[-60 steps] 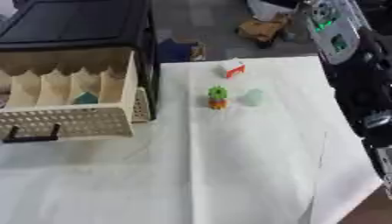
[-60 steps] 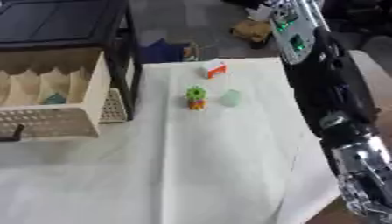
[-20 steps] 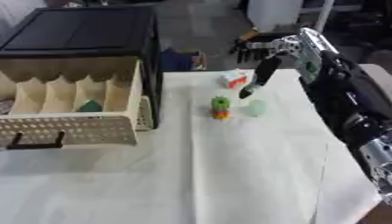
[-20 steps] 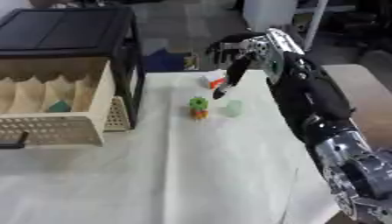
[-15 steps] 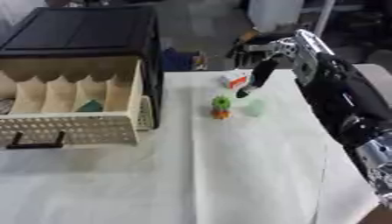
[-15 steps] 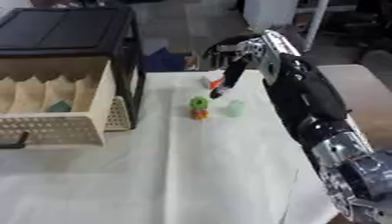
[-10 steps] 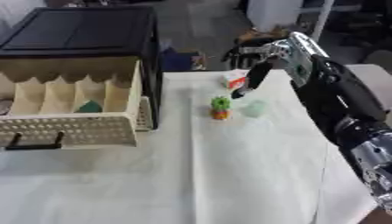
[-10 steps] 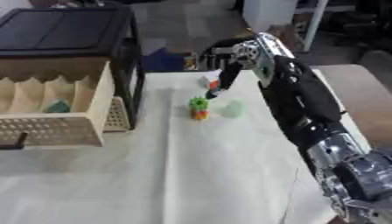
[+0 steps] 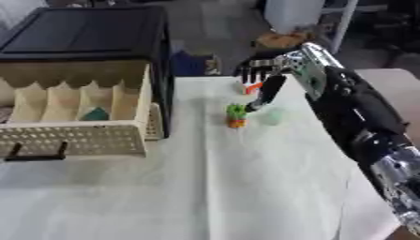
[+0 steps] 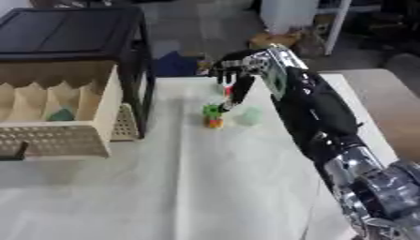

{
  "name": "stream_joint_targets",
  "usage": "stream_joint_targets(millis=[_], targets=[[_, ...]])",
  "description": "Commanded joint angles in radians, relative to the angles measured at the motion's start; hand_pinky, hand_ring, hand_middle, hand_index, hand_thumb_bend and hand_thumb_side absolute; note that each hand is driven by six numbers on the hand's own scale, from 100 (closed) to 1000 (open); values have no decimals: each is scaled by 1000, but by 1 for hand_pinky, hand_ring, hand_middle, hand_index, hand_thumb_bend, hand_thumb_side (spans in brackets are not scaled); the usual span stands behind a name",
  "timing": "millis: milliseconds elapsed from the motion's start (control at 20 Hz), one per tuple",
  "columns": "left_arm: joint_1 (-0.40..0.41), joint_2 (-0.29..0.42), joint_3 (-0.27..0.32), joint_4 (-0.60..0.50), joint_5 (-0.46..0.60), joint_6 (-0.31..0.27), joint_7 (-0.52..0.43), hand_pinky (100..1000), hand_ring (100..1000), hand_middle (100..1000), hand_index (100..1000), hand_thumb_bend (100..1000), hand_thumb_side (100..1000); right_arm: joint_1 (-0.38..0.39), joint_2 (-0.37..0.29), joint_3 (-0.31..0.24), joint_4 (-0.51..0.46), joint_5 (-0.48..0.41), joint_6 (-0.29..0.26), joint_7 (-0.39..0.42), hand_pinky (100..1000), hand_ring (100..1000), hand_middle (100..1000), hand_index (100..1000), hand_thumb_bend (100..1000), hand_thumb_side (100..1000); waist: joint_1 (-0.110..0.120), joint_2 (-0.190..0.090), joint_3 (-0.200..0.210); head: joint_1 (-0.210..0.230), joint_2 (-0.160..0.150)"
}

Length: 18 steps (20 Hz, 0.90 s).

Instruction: Pick up objects from table and place into drawer.

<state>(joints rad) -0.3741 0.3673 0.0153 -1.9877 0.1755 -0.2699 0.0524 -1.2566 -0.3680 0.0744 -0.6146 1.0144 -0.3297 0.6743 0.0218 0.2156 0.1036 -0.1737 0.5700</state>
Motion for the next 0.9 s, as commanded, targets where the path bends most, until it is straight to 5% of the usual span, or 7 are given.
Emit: stream_joint_targets(millis=[50,900], targets=[[-7,10,3,-12,4,5,-3,547,539,631,833,100,1000,-17,-8,1,-3,5,2,6,696,737,736,935,510,268,0,-18,2,-3,-8],[-5,0,4,-12,6,14,-21,548,539,631,822,100,1000,-4,9,9,53,44,-3,-7,665,729,719,893,534,259,1,-11,6,-5,-14]])
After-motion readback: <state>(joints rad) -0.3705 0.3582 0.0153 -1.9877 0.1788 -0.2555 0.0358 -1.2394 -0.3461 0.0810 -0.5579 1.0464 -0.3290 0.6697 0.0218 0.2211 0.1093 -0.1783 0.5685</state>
